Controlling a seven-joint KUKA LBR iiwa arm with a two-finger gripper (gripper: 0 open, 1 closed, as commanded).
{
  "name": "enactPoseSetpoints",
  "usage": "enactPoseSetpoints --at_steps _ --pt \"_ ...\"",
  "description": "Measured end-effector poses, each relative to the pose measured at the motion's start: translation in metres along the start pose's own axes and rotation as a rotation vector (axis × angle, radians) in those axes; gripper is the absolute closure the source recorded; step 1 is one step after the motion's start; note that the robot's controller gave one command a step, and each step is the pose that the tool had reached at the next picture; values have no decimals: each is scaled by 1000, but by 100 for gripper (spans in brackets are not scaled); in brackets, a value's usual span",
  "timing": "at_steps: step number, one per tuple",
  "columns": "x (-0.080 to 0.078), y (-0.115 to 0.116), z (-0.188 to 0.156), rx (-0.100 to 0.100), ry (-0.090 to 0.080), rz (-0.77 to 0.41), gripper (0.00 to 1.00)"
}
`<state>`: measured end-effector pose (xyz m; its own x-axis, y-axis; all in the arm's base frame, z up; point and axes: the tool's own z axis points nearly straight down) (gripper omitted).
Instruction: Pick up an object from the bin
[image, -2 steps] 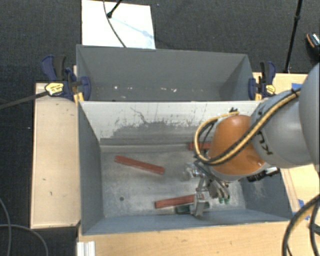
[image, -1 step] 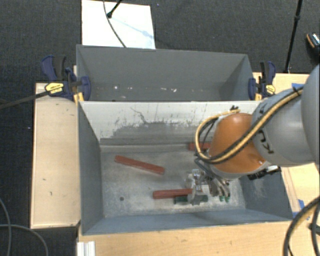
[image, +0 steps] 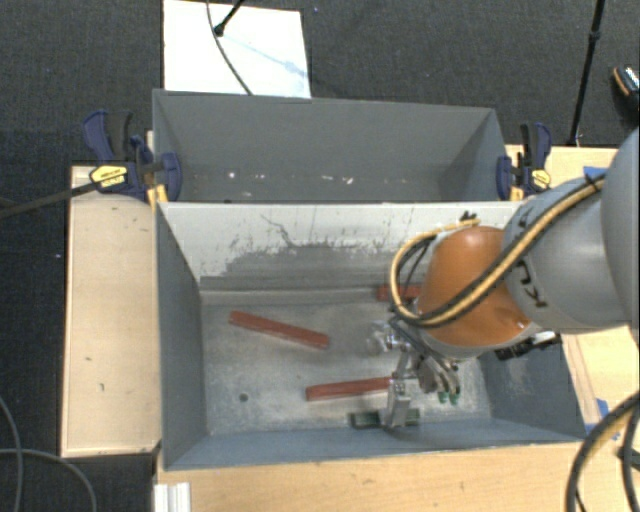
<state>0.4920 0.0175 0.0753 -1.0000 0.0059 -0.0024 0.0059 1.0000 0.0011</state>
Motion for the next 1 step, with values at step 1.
enactPoseSetpoints --at_steps 1 --pt "-9 37 5 -1 -3 64 0"
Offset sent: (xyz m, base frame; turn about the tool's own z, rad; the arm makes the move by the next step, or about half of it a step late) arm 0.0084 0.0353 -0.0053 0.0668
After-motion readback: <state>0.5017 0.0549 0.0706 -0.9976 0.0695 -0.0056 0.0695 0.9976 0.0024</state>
